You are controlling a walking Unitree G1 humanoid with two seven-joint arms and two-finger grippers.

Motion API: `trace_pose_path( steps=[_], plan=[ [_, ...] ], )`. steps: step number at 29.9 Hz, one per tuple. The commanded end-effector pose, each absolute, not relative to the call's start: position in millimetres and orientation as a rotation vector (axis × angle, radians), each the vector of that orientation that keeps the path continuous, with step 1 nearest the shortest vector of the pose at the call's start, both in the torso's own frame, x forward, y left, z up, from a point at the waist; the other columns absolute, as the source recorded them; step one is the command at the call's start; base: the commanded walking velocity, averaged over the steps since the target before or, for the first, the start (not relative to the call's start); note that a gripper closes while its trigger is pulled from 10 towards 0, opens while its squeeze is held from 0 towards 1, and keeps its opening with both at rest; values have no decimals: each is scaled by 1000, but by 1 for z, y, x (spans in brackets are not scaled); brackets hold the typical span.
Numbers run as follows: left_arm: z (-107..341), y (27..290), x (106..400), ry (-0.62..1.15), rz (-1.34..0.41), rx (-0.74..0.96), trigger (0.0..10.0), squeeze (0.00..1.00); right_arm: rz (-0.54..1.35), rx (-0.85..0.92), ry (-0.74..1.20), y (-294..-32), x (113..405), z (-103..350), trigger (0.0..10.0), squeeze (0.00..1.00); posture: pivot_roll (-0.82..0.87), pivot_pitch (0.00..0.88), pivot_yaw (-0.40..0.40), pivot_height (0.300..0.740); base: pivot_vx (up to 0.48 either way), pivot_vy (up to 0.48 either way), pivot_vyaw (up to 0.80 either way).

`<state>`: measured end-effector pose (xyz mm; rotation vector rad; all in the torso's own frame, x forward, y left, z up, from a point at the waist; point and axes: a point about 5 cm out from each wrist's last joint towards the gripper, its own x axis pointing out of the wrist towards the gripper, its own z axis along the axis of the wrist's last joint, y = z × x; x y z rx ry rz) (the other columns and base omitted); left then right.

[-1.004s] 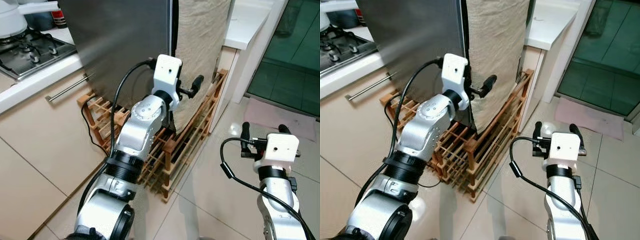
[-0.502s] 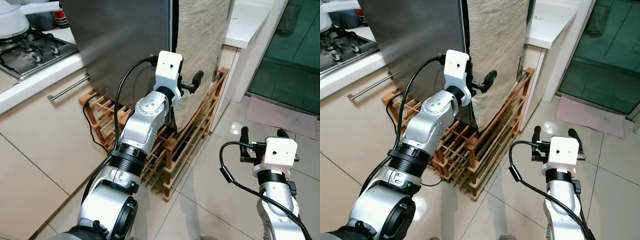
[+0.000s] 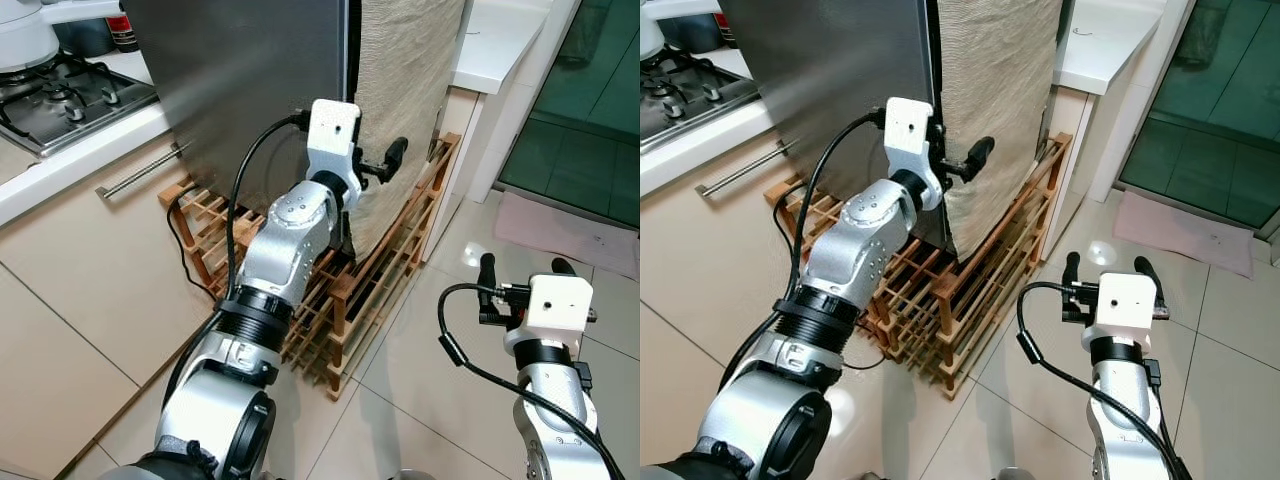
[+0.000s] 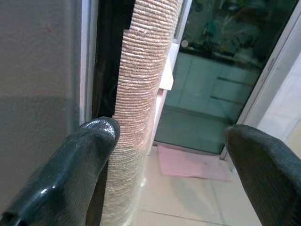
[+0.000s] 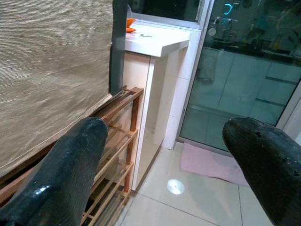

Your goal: Restocking fridge

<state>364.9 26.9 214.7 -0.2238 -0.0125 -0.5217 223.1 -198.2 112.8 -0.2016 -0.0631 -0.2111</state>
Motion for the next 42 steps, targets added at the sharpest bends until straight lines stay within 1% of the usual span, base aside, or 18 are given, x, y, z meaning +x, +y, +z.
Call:
trace_pose_path(
  steps=[1,10,13,17,21,27,38,42],
  plan=[
    [202,16,364,70,-524,-240,10000,0,-204,-201,-51,-198,225,113,10000,0,-172,22,51,740,0,0,0],
    [204,16,364,58,-519,-208,10000,0,-204,-201,-50,-198,225,112,10000,0,-177,25,54,740,0,0,0],
    [211,22,365,-29,-484,-116,10000,0,-205,-201,-49,-198,224,112,10000,0,-176,26,54,740,0,0,0],
    [211,22,363,-48,-478,-71,10000,0,-204,-202,-46,-198,224,111,10000,0,-171,27,52,740,0,0,0],
    [211,21,362,-48,-482,-73,10000,0,-202,-202,-46,-197,225,111,10000,0,-172,27,52,740,0,0,0],
    [212,26,359,-82,-443,-82,10000,0,-201,-203,-41,-198,225,109,10000,0,-170,30,49,740,0,0,0],
    [195,37,350,-21,-423,-87,10000,0,-191,-207,-36,-198,226,108,10000,0,-159,31,41,740,0,0,0],
    [197,37,348,-27,-427,-92,10000,0,-188,-206,-35,-197,226,107,10000,0,-159,26,40,740,0,0,0]
  ],
)
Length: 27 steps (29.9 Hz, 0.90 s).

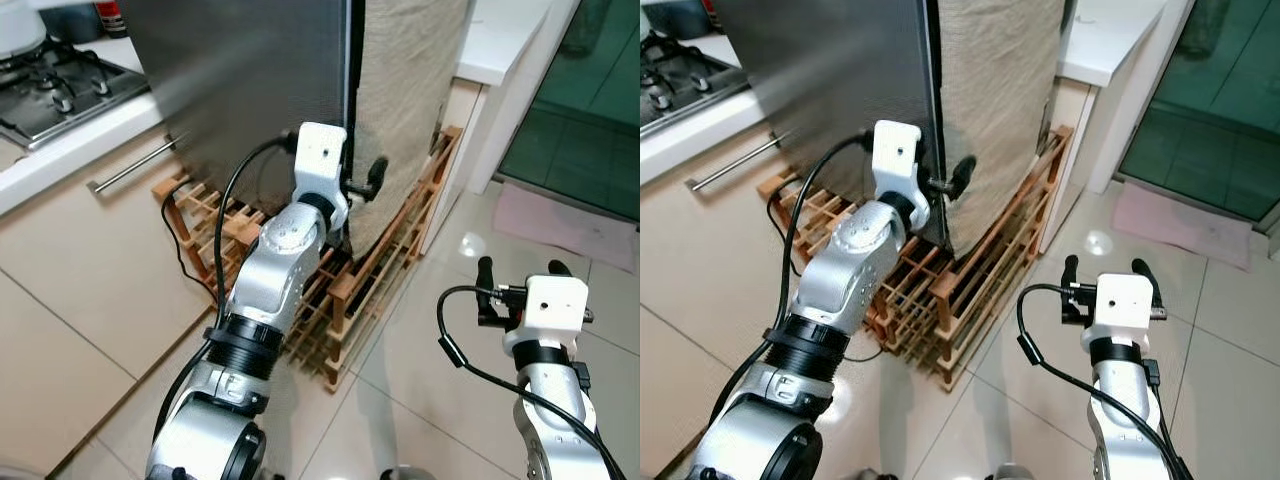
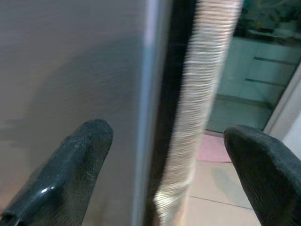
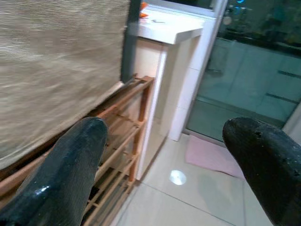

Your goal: Restocking fridge

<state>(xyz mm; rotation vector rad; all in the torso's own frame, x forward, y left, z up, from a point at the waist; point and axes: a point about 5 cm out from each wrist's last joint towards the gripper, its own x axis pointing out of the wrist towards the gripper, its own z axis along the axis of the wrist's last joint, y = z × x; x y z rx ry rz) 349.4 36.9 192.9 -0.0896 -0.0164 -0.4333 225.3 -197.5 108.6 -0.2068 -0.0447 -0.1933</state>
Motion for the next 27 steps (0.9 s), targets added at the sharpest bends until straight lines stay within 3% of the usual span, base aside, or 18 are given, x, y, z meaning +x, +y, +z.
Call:
trace_pose_path(
  steps=[1,13,27],
  plan=[
    [197,37,348,-27,-427,-92,10000,0,-188,-206,-35,-197,226,107,10000,0,-159,26,40,740,0,0,0],
    [200,35,339,-31,-465,-89,10000,0,-182,-215,-38,-199,228,107,10000,0,-157,4,32,740,0,0,0],
    [202,15,343,-28,-524,-72,10000,0,-180,-216,-40,-198,229,106,10000,0,-172,0,41,740,0,0,0]
  ],
)
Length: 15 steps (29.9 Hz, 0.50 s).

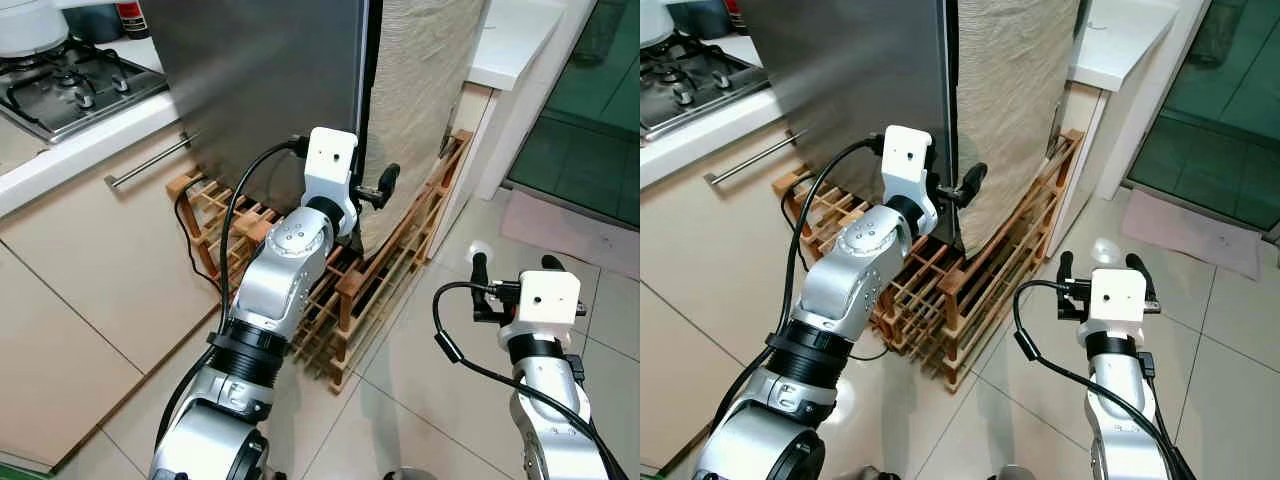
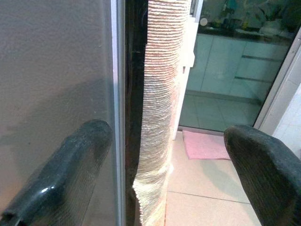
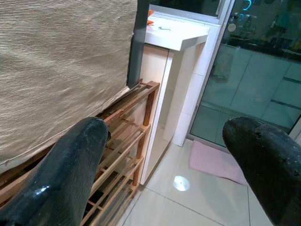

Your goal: Restocking fridge

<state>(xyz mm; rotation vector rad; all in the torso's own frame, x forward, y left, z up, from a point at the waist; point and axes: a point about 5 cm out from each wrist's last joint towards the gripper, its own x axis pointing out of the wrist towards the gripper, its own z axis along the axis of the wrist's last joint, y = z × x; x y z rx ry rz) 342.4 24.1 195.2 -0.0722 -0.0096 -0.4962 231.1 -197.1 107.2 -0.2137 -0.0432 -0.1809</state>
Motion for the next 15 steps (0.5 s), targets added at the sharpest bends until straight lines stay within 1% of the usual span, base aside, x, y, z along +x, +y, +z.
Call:
trace_pose_path(
  steps=[1,8,15],
  plan=[
    [203,14,344,-29,-524,-69,10000,0,-181,-216,-39,-197,228,106,10000,0,-177,2,45,740,0,0,0],
    [214,10,353,-47,-521,-77,10000,0,-196,-211,-23,-197,220,103,10000,0,-192,30,64,740,0,0,0],
    [219,7,357,-55,-531,-82,10000,0,-202,-207,-16,-195,216,101,10000,0,-199,42,75,740,0,0,0]
  ],
)
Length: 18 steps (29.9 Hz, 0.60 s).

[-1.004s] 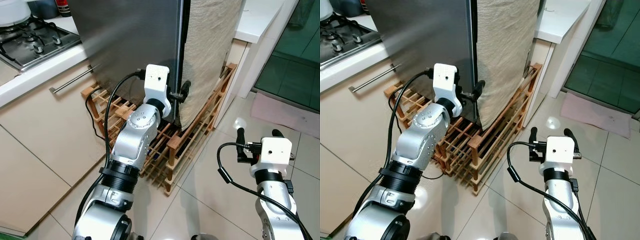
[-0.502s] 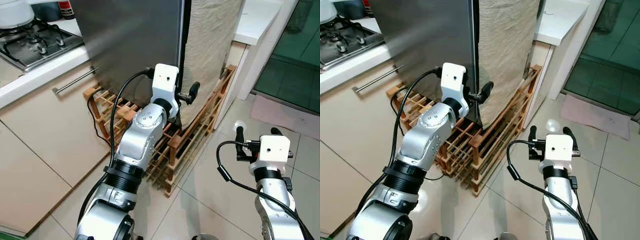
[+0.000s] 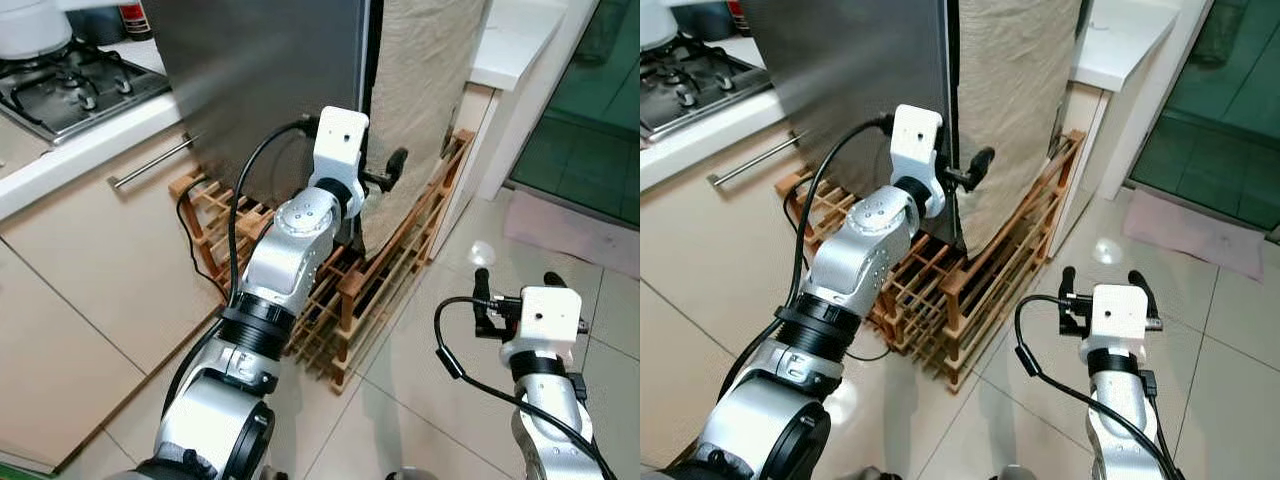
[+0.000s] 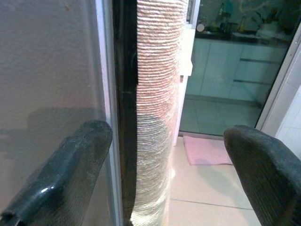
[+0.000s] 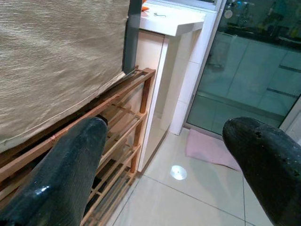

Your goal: Restocking fridge

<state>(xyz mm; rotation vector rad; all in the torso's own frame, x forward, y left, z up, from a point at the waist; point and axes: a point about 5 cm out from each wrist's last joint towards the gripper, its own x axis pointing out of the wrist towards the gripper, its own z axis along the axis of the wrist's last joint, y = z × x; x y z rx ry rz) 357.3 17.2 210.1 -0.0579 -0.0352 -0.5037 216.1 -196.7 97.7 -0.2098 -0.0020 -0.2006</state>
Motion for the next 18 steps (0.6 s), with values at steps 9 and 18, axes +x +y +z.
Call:
trace_pose_path(
  steps=[9,18],
  plan=[
    [223,-4,362,-55,-539,-85,10000,0,-221,-201,-2,-194,207,99,10000,0,-216,62,98,740,0,0,0],
    [219,-18,361,-17,-566,-95,10000,0,-229,-198,9,-193,203,97,10000,0,-217,73,106,740,0,0,0]
  ],
)
